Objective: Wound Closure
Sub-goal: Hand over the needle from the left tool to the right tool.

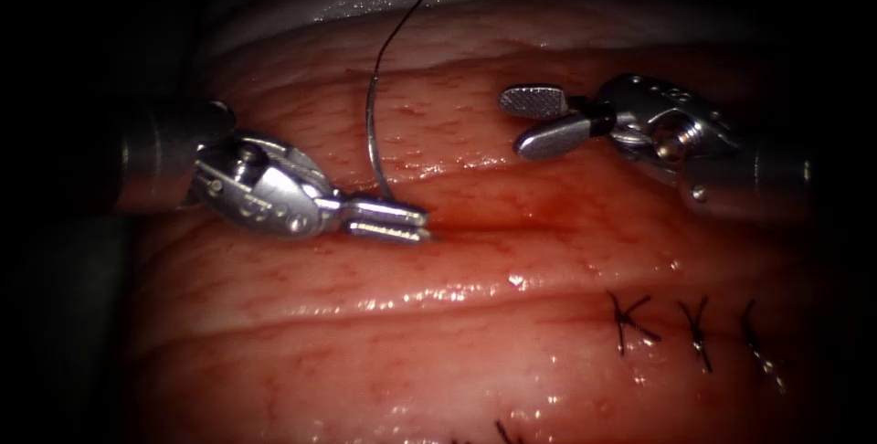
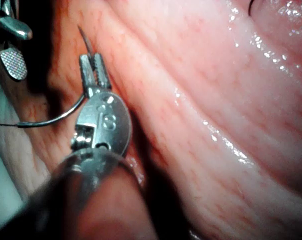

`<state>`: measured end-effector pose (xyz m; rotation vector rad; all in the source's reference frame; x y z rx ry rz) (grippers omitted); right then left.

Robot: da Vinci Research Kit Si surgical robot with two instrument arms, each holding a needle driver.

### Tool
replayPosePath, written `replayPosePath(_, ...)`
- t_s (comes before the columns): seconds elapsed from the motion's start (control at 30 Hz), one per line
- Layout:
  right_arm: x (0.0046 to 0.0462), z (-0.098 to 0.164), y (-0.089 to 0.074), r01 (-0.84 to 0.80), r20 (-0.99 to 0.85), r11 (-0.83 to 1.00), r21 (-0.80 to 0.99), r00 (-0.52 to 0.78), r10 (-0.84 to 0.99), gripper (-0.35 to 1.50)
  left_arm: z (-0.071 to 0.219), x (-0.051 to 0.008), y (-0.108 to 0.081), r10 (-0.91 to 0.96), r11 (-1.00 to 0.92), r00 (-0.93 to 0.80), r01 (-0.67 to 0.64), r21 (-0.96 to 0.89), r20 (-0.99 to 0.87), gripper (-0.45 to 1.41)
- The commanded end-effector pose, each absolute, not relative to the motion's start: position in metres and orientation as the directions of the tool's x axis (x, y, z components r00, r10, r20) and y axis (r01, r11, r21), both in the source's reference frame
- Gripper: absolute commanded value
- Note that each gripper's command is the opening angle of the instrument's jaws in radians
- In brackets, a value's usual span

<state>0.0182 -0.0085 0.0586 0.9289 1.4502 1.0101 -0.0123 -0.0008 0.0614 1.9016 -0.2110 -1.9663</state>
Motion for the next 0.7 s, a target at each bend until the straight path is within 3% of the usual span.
replayPosePath(0.03, 0.0195, 0.059, -0.0082, 0.036, -0.318, 0.323, 0.946, -0.102, 0.943, 1.03, 0.0619, -0.0128, -0.0006, -0.385, -0.908, 0.007, 0.176, 0.38, -0.923, -0.45)
replayPosePath(0.7, 0.0264, 0.0593, -0.0079, 0.188, -0.137, 0.146, 0.971, -0.056, 0.989, 1.03, 0.0597, -0.0128, -0.0016, -0.466, -0.867, 0.039, 0.181, 0.465, -0.884, -0.45)
